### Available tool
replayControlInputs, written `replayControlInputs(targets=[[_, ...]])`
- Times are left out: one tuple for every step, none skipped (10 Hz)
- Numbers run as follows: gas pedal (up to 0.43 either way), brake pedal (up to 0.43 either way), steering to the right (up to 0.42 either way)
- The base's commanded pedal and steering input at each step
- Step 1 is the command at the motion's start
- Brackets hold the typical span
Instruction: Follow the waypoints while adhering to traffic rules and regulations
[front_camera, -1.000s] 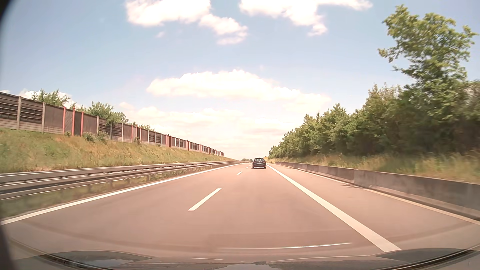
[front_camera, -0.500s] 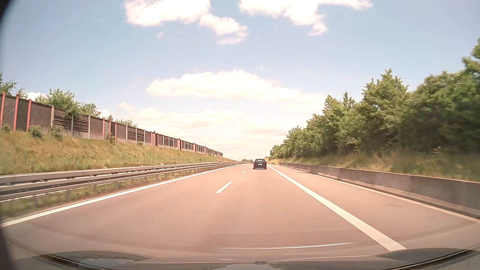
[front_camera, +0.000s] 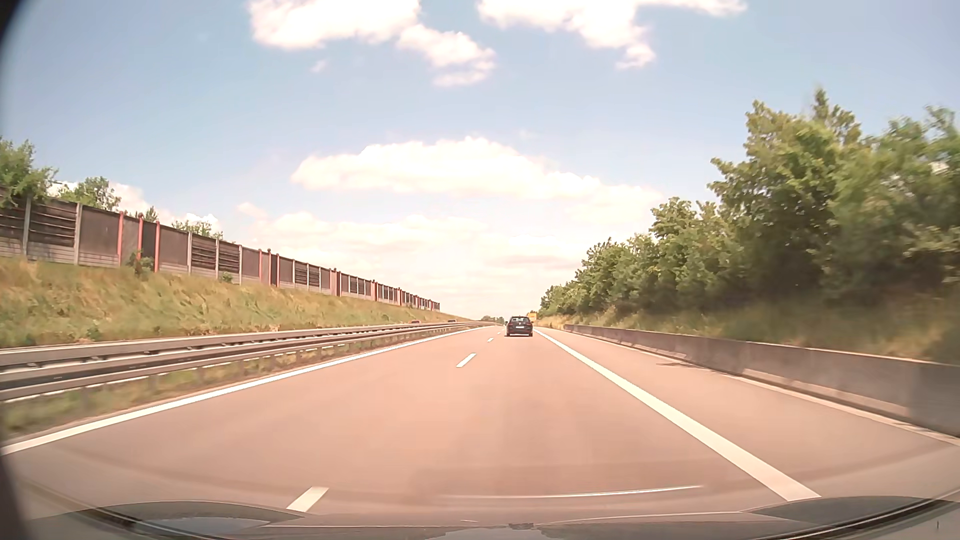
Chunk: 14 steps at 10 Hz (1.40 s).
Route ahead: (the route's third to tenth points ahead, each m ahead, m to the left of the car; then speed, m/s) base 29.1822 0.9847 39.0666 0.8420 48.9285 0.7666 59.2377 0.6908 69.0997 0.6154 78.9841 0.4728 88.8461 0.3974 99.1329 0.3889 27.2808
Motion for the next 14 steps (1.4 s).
replayControlInputs(targets=[[0.268, 0.012, 0.000], [0.268, 0.012, 0.000], [0.268, 0.012, 0.002], [0.268, 0.012, 0.003], [0.280, 0.012, 0.003], [0.287, 0.012, 0.003], [0.299, 0.012, 0.003], [0.299, 0.012, 0.003], [0.299, 0.012, 0.003], [0.299, 0.012, 0.003], [0.299, 0.006, 0.003], [0.299, 0.012, 0.002], [0.311, 0.006, 0.002], [0.319, 0.012, 0.000]])
